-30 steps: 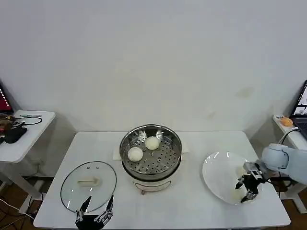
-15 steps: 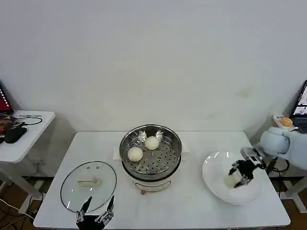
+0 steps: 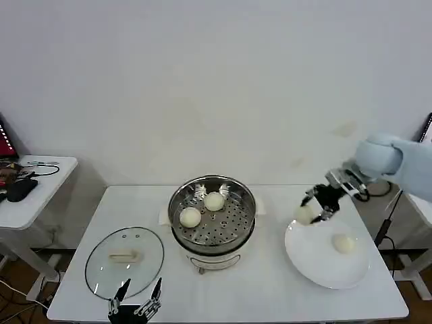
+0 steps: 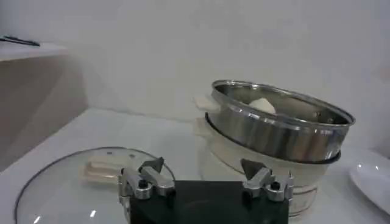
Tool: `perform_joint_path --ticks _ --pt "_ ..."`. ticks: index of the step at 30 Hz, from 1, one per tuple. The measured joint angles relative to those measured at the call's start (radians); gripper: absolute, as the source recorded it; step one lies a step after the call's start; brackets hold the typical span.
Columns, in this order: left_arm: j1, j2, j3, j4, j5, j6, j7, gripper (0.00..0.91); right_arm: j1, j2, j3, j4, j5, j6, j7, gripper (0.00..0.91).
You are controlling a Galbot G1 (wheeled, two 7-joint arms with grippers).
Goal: Take steamed baozi put them in steamer then cover it.
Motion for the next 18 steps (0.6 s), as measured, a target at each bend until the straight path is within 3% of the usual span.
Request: perform_joint_path --ticks 18 --pt "0.003 -0.003 0.013 -0.009 -0.002 0.0 -0.001 0.907 -0.057 0.235 0.17 -0.054 -0.023 0.178 0.086 0.595"
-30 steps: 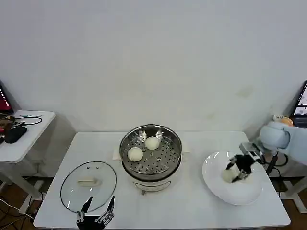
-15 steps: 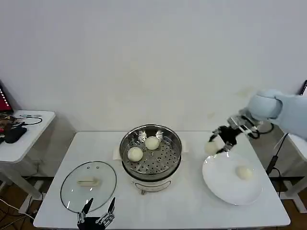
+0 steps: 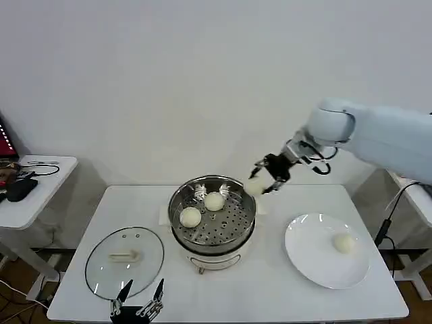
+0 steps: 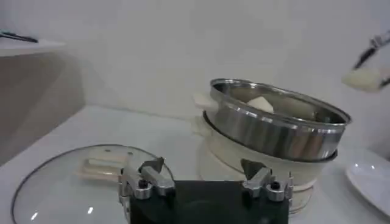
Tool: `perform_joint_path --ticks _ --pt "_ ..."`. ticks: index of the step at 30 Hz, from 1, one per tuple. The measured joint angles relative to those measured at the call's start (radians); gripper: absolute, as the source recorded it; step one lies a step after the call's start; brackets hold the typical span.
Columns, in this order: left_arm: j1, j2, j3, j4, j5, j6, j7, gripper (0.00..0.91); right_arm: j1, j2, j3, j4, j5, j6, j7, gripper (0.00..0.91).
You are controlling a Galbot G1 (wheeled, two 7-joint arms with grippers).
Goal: Take steamed baozi put them in steamer then cover it.
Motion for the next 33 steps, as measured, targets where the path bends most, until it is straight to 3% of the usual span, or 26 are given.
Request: perform_joint_path --ticks 16,33 --pt "-0.001 0.004 -0.007 -0.001 -0.007 0.003 0.0 0.907 -0.085 0.131 0.05 0.011 -0.137 0.16 0.071 0.595" --pt "0.001 0.008 -0.02 -0.001 -0.015 0.003 0.001 0.907 -0.136 0.176 0.041 0.025 -0.308 0.253 0.097 0.595"
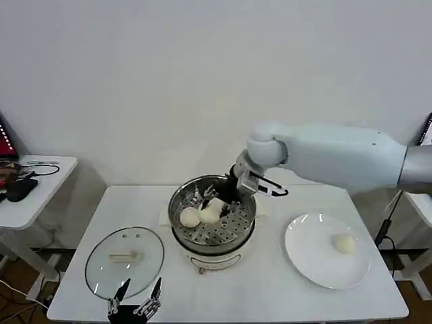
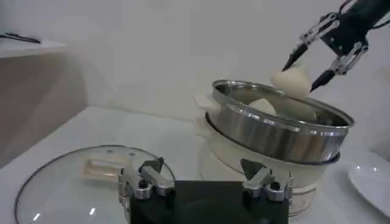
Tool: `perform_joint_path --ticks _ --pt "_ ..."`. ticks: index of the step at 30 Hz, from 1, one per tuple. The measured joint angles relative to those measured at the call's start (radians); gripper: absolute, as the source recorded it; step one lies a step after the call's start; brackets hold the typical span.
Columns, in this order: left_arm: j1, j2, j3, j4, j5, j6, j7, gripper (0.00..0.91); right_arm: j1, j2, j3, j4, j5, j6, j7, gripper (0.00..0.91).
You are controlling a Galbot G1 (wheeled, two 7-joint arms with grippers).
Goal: Take steamed baozi put them in steamer then cover it.
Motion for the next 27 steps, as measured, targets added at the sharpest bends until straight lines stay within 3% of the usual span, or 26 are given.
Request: perform_joint_path --ticks 26,27 --pt "0.0 -0.004 0.002 0.01 0.0 0.0 0.0 0.907 -0.098 0.036 0.014 -0.022 -0.19 0.069 0.02 0.595" --pt "0.0 -0.005 0.003 0.01 0.0 0.0 0.0 0.907 -0.1 0.036 0.014 -0.022 -0.194 0.071 0.021 0.695"
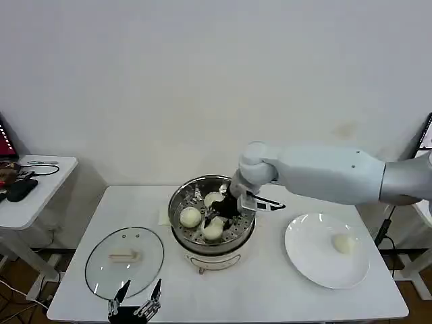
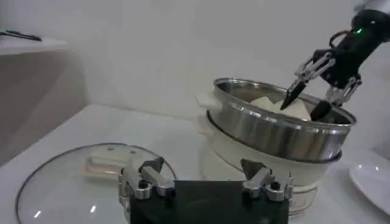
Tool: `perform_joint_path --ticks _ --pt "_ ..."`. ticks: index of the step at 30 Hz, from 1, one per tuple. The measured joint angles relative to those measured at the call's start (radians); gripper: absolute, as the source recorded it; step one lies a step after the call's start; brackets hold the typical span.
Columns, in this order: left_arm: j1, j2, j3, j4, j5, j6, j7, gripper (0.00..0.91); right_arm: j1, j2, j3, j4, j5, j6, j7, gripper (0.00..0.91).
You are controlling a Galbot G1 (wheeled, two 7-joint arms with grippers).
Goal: Take steamed baozi put them in steamer then cover it.
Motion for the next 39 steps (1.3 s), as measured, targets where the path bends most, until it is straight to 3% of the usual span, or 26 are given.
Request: perform_joint_path --ticks 2,3,15,23,31,39 --pt "0.001 0.0 0.0 0.0 0.0 0.0 0.0 0.907 -0.005 0.002 0.001 -0.002 -0.01 0.005 0.0 0.796" --pt "0.001 0.0 0.0 0.0 0.0 0.0 0.0 0.907 -0.007 0.002 0.001 -0.003 -0.014 0.007 0.0 0.907" --pt "-0.001 -0.002 0.001 0.0 0.001 -0.001 0.0 0.907 -0.009 -0.002 0.02 -0.016 -0.044 0.019 0.003 0.907" --pt "-0.002 -0.002 0.005 -0.001 0.006 -0.001 0.0 0.907 0.03 -0.034 0.026 -0.01 -0.011 -0.002 0.01 0.907" --pt "0.001 0.0 0.002 -0.01 0.006 -0.001 0.0 0.907 0.12 -0.108 -0.03 0.02 0.121 -0.086 0.013 0.907" --pt "0.001 0.004 0.009 -0.013 0.009 -0.002 0.0 0.907 0.253 -0.221 -0.153 0.082 0.302 -0.234 0.027 0.907"
